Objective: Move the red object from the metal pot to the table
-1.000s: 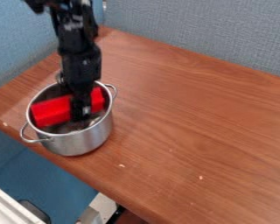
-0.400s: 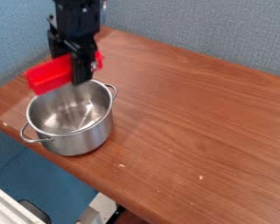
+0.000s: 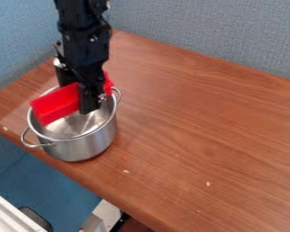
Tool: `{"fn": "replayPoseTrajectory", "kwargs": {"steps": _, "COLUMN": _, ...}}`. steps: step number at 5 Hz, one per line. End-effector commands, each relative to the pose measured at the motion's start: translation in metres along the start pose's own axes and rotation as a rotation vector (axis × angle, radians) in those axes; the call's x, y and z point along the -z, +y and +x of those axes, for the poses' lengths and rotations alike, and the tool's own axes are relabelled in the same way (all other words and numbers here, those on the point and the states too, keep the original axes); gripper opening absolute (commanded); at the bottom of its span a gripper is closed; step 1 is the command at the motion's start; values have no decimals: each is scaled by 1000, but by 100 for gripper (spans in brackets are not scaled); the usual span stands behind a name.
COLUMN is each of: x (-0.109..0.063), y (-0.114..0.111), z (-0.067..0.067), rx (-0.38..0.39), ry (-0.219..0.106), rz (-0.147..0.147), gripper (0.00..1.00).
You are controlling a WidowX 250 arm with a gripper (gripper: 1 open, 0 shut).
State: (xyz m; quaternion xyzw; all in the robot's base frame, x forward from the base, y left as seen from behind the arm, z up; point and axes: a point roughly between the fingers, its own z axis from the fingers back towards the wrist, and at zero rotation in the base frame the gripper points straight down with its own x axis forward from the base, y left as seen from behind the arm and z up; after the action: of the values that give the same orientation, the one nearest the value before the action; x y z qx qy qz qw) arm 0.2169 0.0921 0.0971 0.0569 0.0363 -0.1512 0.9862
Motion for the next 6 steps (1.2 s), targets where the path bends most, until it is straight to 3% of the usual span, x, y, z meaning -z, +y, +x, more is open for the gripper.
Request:
{"fn": "replayPoseTrajectory", "kwargs": {"steps": 1, "x": -7, "y": 6, "z": -5, "rx": 0, "ry": -11, "rz": 19, "gripper": 0}}
{"fn": "replayPoseTrajectory", "kwargs": {"steps": 2, "x": 9, "y": 12, "z": -11, "rx": 35, "ry": 18, "rz": 8, "gripper": 0}}
{"fn": "replayPoseTrajectory", "kwargs": {"steps": 3, "x": 18, "y": 9, "z": -19, "rx": 70, "ry": 32, "rz": 20, "gripper": 0}}
{"fn": "replayPoseTrajectory", "kwargs": {"steps": 5, "x": 59, "y": 7, "z": -29, "rx": 50, "ry": 51, "rz": 6, "gripper": 0}}
{"fn": "replayPoseTrajectory", "kwargs": {"steps": 6, "x": 65, "y": 8, "z": -31, "rx": 22, "ry": 47, "rz": 9, "gripper": 0}}
